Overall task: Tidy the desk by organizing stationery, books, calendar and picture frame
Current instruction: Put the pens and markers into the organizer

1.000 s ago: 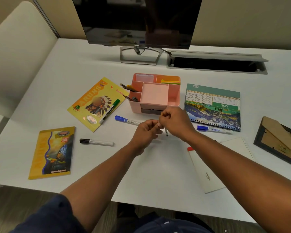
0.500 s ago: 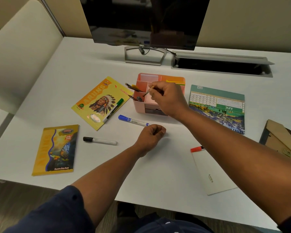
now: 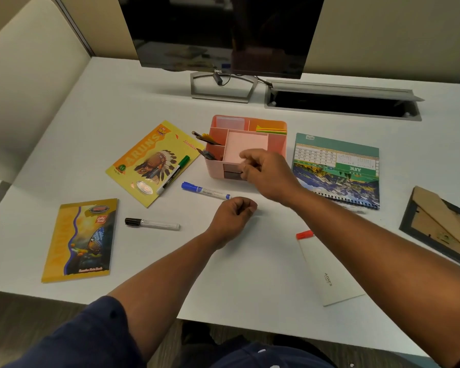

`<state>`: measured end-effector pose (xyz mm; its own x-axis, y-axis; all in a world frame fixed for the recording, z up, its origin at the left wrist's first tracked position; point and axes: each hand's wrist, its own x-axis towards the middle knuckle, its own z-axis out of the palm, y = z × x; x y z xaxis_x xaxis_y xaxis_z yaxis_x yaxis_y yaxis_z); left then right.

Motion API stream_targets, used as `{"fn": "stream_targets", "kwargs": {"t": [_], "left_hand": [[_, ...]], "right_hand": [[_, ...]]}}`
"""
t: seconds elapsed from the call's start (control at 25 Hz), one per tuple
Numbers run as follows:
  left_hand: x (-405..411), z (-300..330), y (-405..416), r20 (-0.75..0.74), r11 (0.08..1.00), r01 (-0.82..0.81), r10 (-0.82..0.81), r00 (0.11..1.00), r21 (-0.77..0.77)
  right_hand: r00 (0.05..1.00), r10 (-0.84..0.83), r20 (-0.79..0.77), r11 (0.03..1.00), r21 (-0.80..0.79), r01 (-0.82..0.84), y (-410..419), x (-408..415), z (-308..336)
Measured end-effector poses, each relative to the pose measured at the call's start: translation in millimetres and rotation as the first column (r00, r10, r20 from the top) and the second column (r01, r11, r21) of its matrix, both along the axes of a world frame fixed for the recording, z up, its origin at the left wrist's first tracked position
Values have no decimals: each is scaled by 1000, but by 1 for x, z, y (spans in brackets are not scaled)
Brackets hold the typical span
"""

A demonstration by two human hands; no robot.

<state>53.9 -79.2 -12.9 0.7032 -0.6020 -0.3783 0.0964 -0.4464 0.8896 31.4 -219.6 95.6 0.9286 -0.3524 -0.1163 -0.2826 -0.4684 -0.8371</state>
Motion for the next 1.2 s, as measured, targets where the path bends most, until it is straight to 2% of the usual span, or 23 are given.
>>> {"fn": "stream_targets", "kwargs": {"t": [0.12,0.2,0.4,0.56,0.68,0.84,0.92,1.0,1.08,1.16,1.2], "left_hand": [[-4,-2,0,125,999,38,-41,991,30],[-5,-2,0,173,996,55,-66,983,69],[-12,-1,-1,232,991,44,-73,970,130],[-26,2,-4,347,977,81,-146,926,196],[-35,-1,-2,437,955,146,-250,864,258],[-33,-1,4,543,924,238,-371,754,300],[-30,3,9,639,910,189,-396,659,370],[-25,6,14,725,908,65,-372,580,414],[-13,13,21,706,872,-17,-385,595,489],[3,18,25,647,816,-39,-428,631,577],[11,21,27,637,793,-33,-462,618,608]], "right_hand": [[996,-64,-56,997,-48,61,-9,-44,-21],[991,-54,-119,994,-100,42,-18,-73,-32],[934,-14,-357,937,-331,-113,-63,-136,-49],[882,51,-468,881,-394,-260,-75,-164,-57],[882,98,-461,826,-456,-330,-71,-170,-65],[904,101,-415,778,-533,-331,-67,-168,-68],[901,122,-416,745,-562,-360,-66,-166,-68],[918,134,-374,716,-604,-351,-65,-164,-68],[952,130,-277,681,-673,-289,-63,-162,-72],[973,138,-184,663,-713,-229,-58,-158,-73],[977,149,-153,661,-720,-214,-55,-155,-71]]}}
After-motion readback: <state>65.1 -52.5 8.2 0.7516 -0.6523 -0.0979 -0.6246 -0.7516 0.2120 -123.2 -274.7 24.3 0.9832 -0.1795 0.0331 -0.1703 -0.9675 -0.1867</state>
